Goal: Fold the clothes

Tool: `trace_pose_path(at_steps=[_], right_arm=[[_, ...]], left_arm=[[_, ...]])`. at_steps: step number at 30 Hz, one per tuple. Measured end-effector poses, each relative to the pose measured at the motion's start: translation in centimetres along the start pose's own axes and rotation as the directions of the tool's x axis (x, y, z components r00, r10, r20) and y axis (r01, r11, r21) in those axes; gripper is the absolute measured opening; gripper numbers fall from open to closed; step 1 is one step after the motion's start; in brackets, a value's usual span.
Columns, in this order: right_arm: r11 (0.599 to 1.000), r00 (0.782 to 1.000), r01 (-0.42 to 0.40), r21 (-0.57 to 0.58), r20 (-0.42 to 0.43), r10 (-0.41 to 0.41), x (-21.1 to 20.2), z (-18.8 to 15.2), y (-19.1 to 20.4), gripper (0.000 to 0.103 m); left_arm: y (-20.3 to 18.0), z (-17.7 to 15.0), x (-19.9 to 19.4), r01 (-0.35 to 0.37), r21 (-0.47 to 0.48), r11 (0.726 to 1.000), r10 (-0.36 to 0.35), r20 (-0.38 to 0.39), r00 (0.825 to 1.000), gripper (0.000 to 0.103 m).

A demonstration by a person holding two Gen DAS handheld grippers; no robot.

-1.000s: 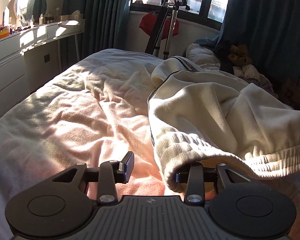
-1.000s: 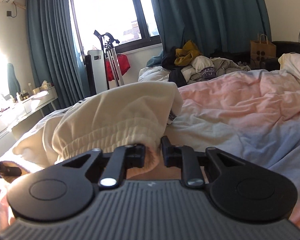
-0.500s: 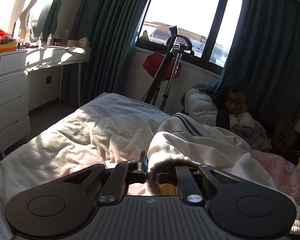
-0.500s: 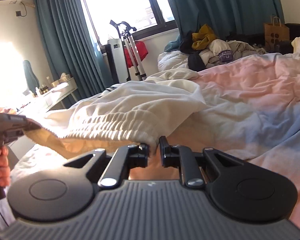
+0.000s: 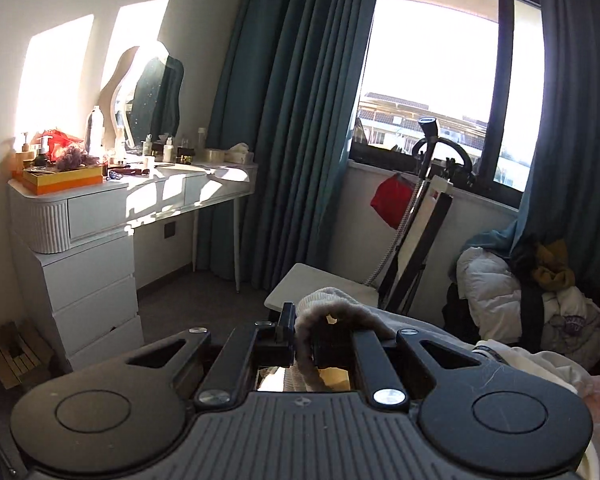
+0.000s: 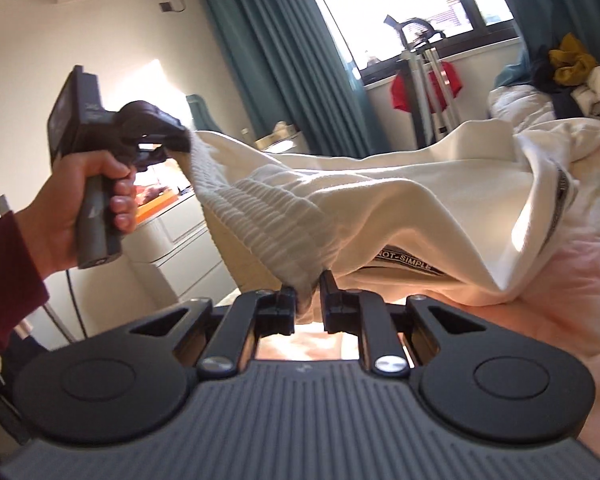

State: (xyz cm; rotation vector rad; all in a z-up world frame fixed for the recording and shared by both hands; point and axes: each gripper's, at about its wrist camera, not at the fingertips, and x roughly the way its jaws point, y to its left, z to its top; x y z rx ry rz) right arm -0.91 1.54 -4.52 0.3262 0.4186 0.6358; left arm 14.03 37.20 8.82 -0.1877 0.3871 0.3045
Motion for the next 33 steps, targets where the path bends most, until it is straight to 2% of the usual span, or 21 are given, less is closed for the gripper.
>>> trace_pose_path(at_steps=[2, 5, 8, 10, 14, 18, 20, 22, 25, 26, 30, 33], right_arm=[[0.999, 0.998, -0.049, -0.022, -0.039, 0.048, 2.9, -1.1, 0.9, 0.015], [0.998, 0.994, -0.058, -0.038, -0.090, 0.054, 5.9, -3.3, 0.7, 0.015], [0.996, 0.987, -0.064, -0.065, -0.149, 0.054, 8.2, -5.0, 0.6, 0.015], [0.996, 0.980, -0.060, -0.059, -0.195, 0.047, 8.8, -5.4, 0.4, 0.014], [0.995, 0.972, -0.081, -0.050, -0.223, 0.068, 7.9, -5.0, 0.2, 0.016], [0.997, 0.966, -0.062, -0.053, -0.254, 0.047, 5.8, -4.3, 0.4, 0.020], [0.998, 0.961, -0.039, -0.046, -0.275, 0.025, 4.1, -4.4, 0.2, 0.033], [0.999, 0.960, -0.033, -0.040, -0.280, 0.020, 2.0, -4.4, -0.2, 0.038], [0.999, 0.963, 0.010, -0.045, -0.270, -0.022, -1.8, -3.9, -1.5, 0.063], [0.998, 0.964, 0.030, -0.050, -0.264, -0.042, -3.1, -3.7, -2.0, 0.067], [0.986, 0.967, 0.124, -0.113, -0.208, -0.145, -7.1, -1.8, -3.8, 0.067], [0.963, 0.951, 0.232, -0.134, -0.176, -0.253, -10.4, -1.2, -5.5, 0.067]], left_arm=[[2.6, -1.4, 3.0, -0.034, -0.014, 0.999, 0.033, -0.066, 0.997, 0.009], [6.0, -4.5, 7.2, -0.067, -0.051, 0.996, 0.057, -0.168, 0.984, 0.009], [8.7, -6.9, 8.9, -0.080, -0.107, 0.991, 0.057, -0.207, 0.977, 0.010], [10.1, -7.5, 8.9, -0.051, -0.135, 0.990, 0.023, -0.201, 0.979, 0.012], [11.5, -7.6, 7.2, -0.029, -0.144, 0.989, -0.001, -0.200, 0.980, 0.028], [12.1, -7.6, 4.3, 0.001, -0.133, 0.991, -0.034, -0.247, 0.968, 0.060], [12.0, -7.8, 1.9, -0.008, -0.125, 0.992, -0.023, -0.248, 0.969, 0.062], [11.9, -7.8, -0.5, -0.016, -0.125, 0.992, -0.015, -0.245, 0.969, 0.066], [10.8, -7.2, -3.6, 0.004, -0.107, 0.994, -0.028, -0.230, 0.973, 0.067], [10.0, -7.0, -4.6, 0.016, -0.097, 0.995, -0.037, -0.220, 0.975, 0.068], [4.7, -6.4, -7.6, 0.083, -0.034, 0.996, -0.087, -0.184, 0.979, 0.070], [-0.7, -6.8, -8.3, 0.165, -0.006, 0.986, -0.163, -0.181, 0.970, 0.070]])
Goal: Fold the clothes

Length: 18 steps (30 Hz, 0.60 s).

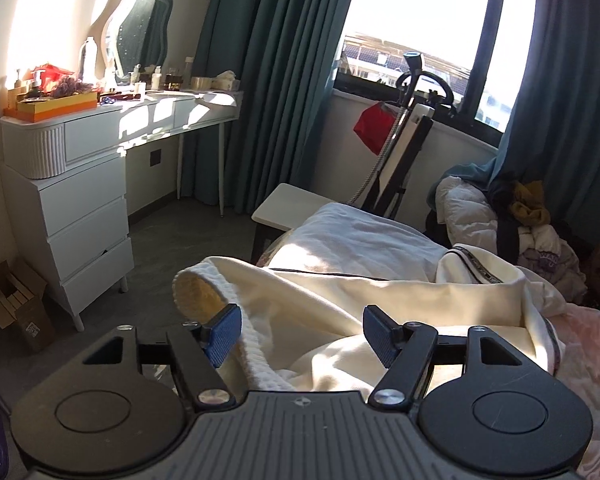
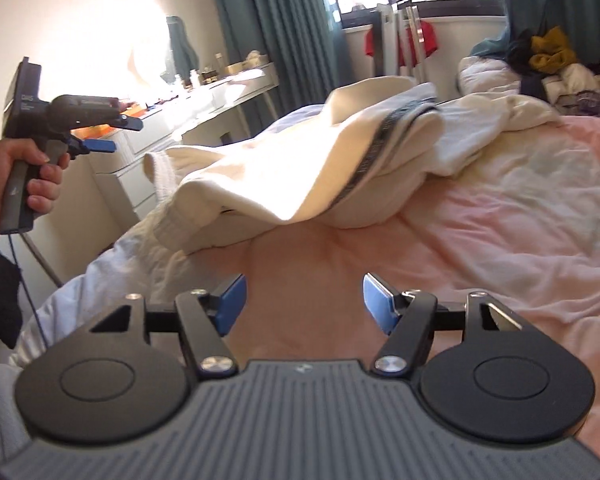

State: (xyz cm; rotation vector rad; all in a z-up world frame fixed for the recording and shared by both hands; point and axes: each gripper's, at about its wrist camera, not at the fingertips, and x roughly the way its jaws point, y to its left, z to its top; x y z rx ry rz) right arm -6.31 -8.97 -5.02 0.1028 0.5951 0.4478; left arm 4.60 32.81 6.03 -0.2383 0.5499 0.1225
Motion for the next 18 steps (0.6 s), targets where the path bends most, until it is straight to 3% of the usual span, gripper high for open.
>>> trace_pose_path(at_steps=[5, 12, 18], right_arm=[[0.997, 0.994, 0.077, 0.015, 0.076, -0.078, -2.6, -1.0, -3.9, 0.067], [0.989, 0.982, 0.130, 0.076, 0.128, -0.139, -2.3, 0.0, -8.3, 0.067], [0.971, 0.984, 0.125, 0.204, 0.103, -0.148, -0.6, 0.1, -11.8, 0.067]], left_arm=[[-10.1, -1.6, 2.7, 0.101, 0.092, 0.991, -0.098, -0.036, 0.995, 0.070], [-23.8, -2.8, 8.9, 0.213, 0.200, 0.956, -0.206, -0.055, 0.977, 0.069], [-34.1, -1.9, 17.9, 0.177, 0.326, 0.929, -0.169, -0.052, 0.984, 0.069]])
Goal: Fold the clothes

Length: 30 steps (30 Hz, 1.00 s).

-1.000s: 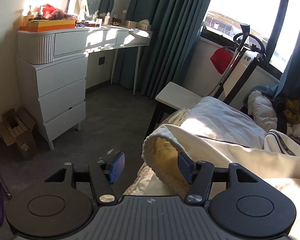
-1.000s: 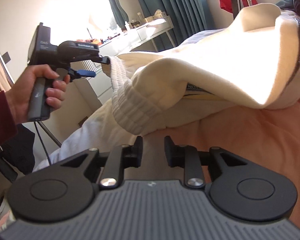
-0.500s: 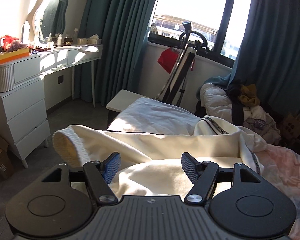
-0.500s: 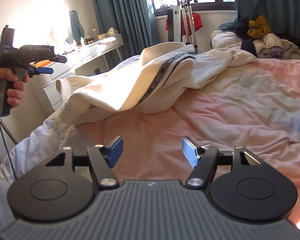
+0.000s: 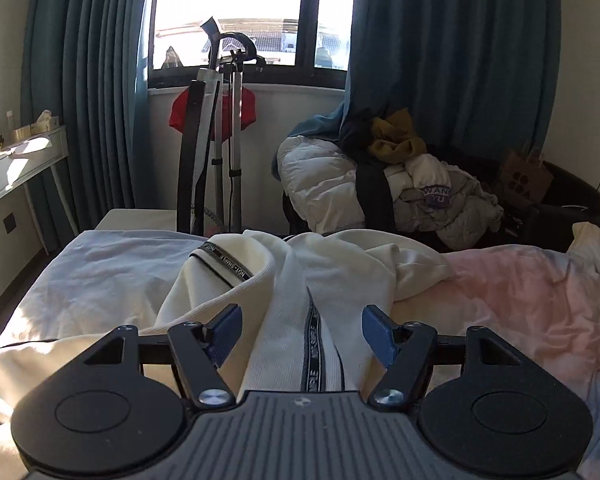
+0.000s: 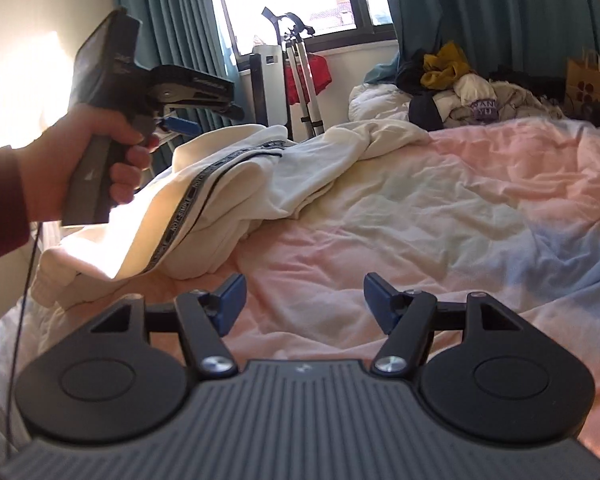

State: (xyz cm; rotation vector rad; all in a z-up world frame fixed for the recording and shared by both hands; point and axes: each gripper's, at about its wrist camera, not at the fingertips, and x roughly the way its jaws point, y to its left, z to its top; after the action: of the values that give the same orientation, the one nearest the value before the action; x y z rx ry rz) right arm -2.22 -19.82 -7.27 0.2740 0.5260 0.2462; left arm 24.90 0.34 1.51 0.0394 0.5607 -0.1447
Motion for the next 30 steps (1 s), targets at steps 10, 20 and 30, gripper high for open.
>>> trace_pose_path(at_steps=[10, 20, 30], right_arm=[[0.993, 0.995, -0.006, 0.114, -0.096, 0.017, 4.5, -0.7, -2.8, 0.067], [0.977, 0.989, -0.006, 0.214, -0.143, 0.037, 5.4, -1.2, -4.6, 0.067], [0.977, 0.993, 0.036, 0.208, -0.119, -0.012, 5.2, -0.6, -5.3, 0.067]], left_arm=[[-3.4, 3.2, 14.4, -0.102, 0.092, 0.991, 0.112, -0.113, 0.987, 0.060], [-4.6, 1.6, 19.0, -0.217, 0.218, 0.952, 0.261, -0.197, 0.945, 0.037], [-6.4, 2.0, 12.4, -0.242, 0.287, 0.927, 0.292, -0.147, 0.945, 0.003]])
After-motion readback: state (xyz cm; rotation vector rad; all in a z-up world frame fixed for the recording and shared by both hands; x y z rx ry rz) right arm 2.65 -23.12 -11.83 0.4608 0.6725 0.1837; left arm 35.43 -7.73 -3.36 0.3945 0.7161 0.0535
